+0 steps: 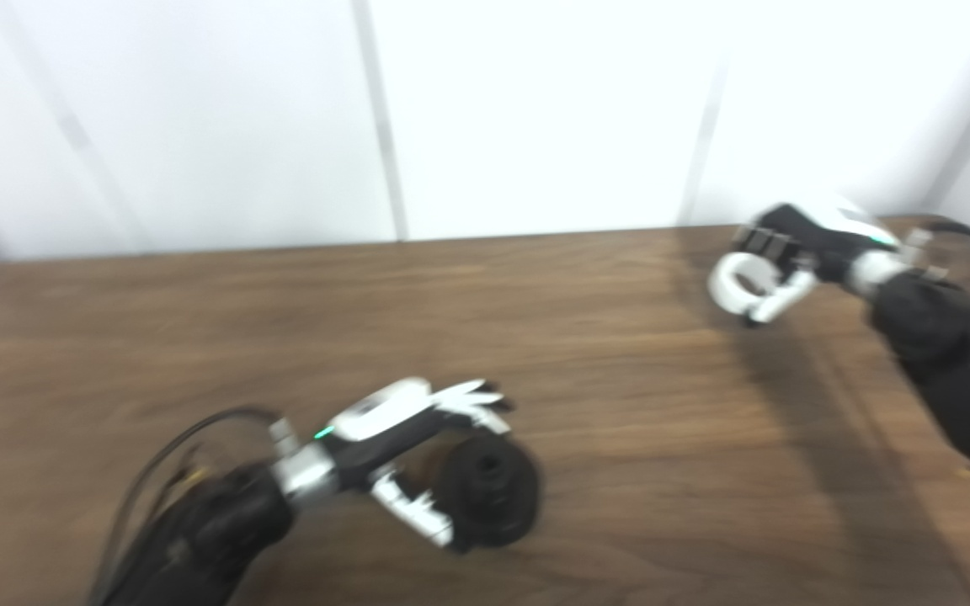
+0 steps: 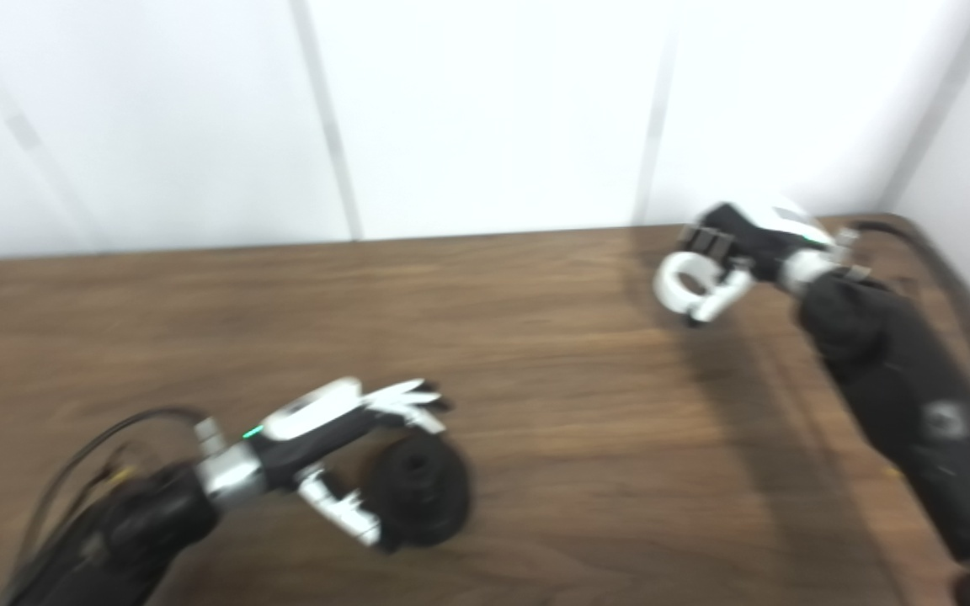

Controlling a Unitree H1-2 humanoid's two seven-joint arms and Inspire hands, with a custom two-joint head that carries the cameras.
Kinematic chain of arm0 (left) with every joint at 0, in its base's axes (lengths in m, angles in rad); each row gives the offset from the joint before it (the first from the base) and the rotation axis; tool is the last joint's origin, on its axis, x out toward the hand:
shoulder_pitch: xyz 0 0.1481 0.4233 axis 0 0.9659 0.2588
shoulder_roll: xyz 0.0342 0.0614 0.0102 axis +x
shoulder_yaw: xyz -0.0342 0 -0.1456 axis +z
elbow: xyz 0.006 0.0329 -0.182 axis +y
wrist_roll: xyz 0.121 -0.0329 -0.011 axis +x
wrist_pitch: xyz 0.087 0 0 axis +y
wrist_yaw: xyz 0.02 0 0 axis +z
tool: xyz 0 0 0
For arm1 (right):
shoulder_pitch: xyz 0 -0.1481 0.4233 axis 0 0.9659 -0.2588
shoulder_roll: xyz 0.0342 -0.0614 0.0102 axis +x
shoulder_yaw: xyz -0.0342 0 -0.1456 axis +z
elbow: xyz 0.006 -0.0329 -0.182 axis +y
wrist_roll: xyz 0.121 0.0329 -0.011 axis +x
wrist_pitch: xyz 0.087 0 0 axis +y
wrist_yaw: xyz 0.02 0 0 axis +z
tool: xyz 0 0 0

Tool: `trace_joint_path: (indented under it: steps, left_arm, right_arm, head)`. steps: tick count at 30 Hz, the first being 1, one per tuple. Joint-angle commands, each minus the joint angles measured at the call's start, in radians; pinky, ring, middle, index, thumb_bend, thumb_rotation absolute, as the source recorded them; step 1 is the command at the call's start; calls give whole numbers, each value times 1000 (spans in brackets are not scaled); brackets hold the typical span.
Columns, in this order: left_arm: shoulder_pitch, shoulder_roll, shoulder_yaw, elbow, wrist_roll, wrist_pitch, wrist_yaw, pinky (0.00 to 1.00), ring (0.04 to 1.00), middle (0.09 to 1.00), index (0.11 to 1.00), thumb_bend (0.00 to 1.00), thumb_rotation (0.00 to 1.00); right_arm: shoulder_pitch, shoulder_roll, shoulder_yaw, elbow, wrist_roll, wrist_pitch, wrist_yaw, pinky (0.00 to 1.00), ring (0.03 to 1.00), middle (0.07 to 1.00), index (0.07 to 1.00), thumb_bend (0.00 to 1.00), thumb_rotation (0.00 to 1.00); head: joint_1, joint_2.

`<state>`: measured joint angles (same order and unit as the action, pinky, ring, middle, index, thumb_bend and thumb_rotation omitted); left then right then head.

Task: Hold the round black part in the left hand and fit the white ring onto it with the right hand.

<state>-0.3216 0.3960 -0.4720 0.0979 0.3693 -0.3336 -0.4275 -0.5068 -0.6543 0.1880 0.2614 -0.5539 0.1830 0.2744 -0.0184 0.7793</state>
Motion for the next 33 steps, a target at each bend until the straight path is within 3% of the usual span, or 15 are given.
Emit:
trace_joint_path:
  steps: [1, 10, 21, 27, 33]
  left_arm:
    - [9, -6, -40, 50, 63, 53, -47, 811, 979, 903, 491, 520, 76]
    - [1, -38, -37, 69, 64, 67, -33, 811, 985, 900, 490, 520, 76]
    - [-7, -40, -30, 86, 49, 56, -24, 814, 979, 896, 490, 520, 75]
    - [-13, -42, -32, 95, 50, 53, -25, 842, 983, 901, 490, 520, 74]
    - [-16, -47, -33, 100, 48, 55, -25, 822, 983, 897, 489, 521, 72]
  right_arm:
    - [-44, -54, -28, -2, 15, -54, -14, 524, 501, 500, 474, 529, 0]
    - [-39, -69, -38, -20, 34, -111, -11, 450, 470, 490, 482, 531, 0]
    - [1, -64, -35, -202, 24, -80, 59, 544, 514, 493, 480, 531, 0]
    - [26, -71, -27, -285, 25, -140, 83, 582, 513, 470, 495, 529, 0]
    - [43, -65, -32, -383, 15, -128, 126, 640, 561, 475, 492, 529, 3]
  head:
    - [10, 4]
    - [48, 18]
    - [32, 25]
    - [31, 28]
    - [21, 35]
